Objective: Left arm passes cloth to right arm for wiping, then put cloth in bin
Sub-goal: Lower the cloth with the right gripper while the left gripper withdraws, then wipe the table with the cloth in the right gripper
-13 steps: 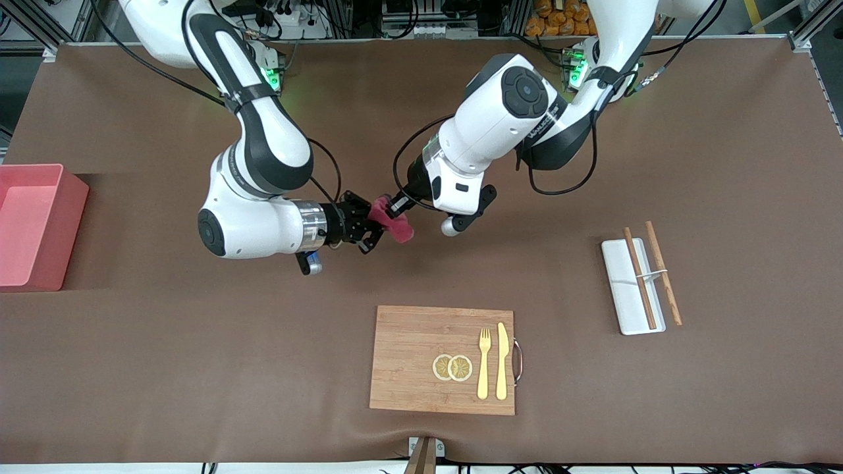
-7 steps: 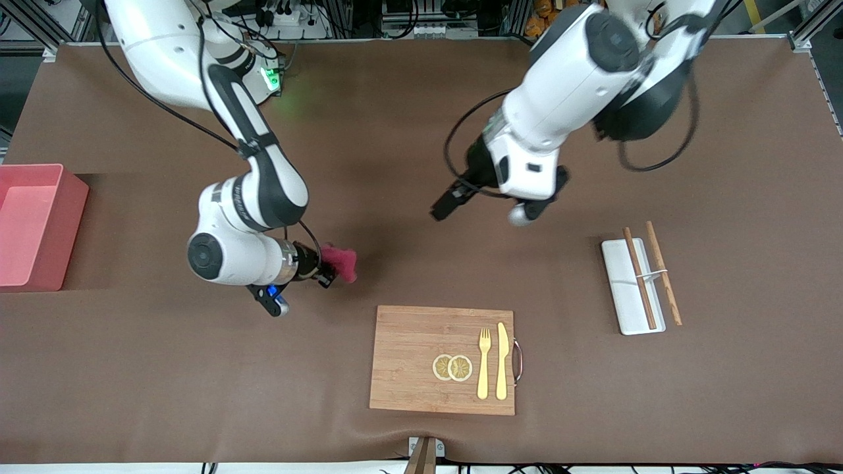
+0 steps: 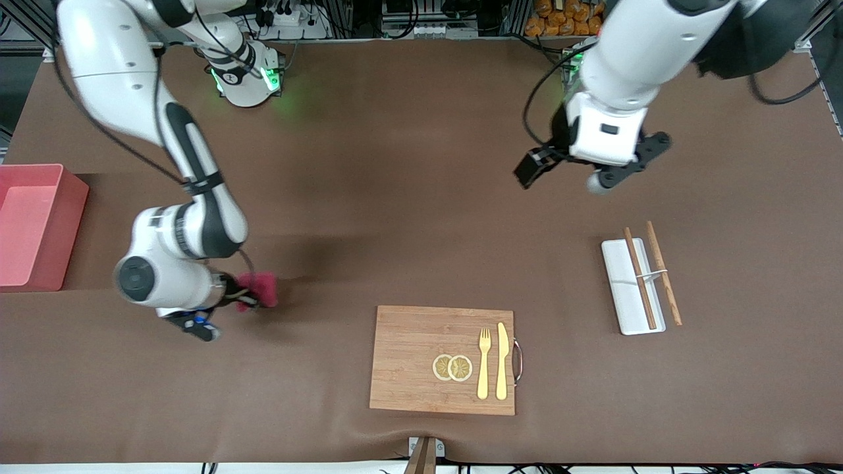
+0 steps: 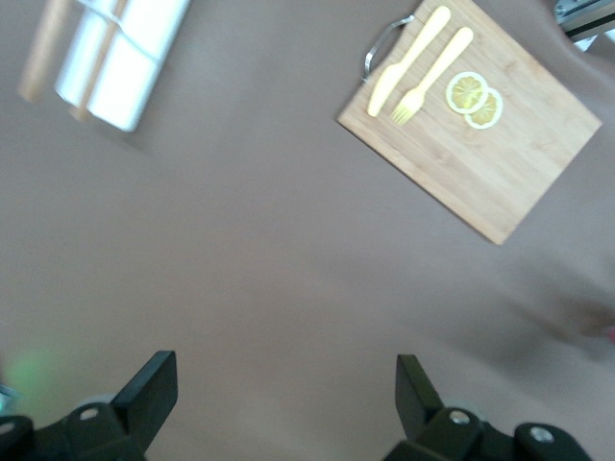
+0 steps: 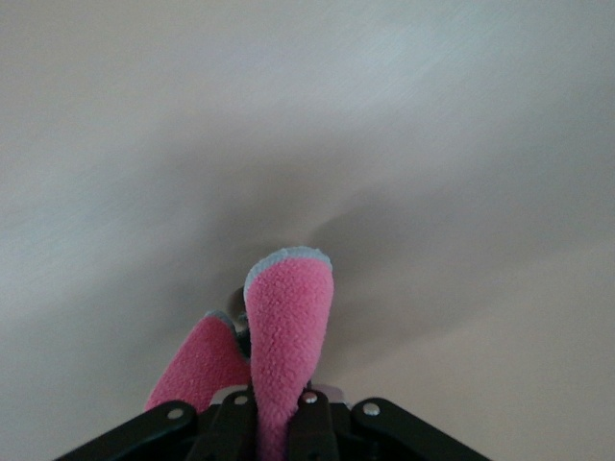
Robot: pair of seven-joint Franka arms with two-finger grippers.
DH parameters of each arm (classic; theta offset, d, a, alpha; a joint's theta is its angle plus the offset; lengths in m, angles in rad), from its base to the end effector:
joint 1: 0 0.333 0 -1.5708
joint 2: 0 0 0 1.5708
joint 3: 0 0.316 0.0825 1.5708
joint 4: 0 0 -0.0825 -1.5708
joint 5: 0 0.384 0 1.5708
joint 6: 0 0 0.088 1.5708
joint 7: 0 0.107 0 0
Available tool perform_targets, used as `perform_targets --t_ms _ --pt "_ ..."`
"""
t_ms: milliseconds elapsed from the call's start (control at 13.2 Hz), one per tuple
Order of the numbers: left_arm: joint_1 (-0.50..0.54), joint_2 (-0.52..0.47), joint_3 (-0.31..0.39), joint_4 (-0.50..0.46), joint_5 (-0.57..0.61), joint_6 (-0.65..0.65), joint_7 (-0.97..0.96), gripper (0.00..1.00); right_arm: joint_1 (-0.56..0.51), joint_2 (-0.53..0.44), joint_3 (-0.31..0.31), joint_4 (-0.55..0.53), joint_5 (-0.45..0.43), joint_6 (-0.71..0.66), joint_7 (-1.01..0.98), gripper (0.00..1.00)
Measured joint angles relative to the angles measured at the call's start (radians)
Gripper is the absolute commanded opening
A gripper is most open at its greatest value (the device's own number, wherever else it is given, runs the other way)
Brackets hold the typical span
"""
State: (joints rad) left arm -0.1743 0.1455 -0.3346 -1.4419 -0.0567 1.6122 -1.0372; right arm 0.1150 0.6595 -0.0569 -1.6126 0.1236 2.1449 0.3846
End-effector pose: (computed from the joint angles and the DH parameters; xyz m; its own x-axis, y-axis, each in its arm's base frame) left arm 0.5295 -0.2848 0.6100 0.8601 0.5049 -0.0731 0.5097 -0.8565 0.0810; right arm 0.6777 0.0492 0.2308 0.9158 -0.3764 -0.1399 -0.3811 -0.9245 -0.0077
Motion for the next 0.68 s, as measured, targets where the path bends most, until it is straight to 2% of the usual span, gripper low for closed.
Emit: perform_targets --t_ms 228,379,683 --pt "0.112 -0.044 0.002 0.000 0.001 -0.078 0.220 1.00 -0.111 0.027 0.000 -0.006 -0.061 0.054 -0.202 0.00" --pt "0.171 -0.074 0.003 0.000 0.001 -0.117 0.329 1.00 -0.186 0.038 -0.001 -0.006 -0.146 0.107 -0.326 0.00" --pt "0.222 -0.104 0.003 -0.003 0.001 -0.173 0.408 1.00 -0.342 0.040 0.000 0.016 -0.288 0.182 -0.595 0.00"
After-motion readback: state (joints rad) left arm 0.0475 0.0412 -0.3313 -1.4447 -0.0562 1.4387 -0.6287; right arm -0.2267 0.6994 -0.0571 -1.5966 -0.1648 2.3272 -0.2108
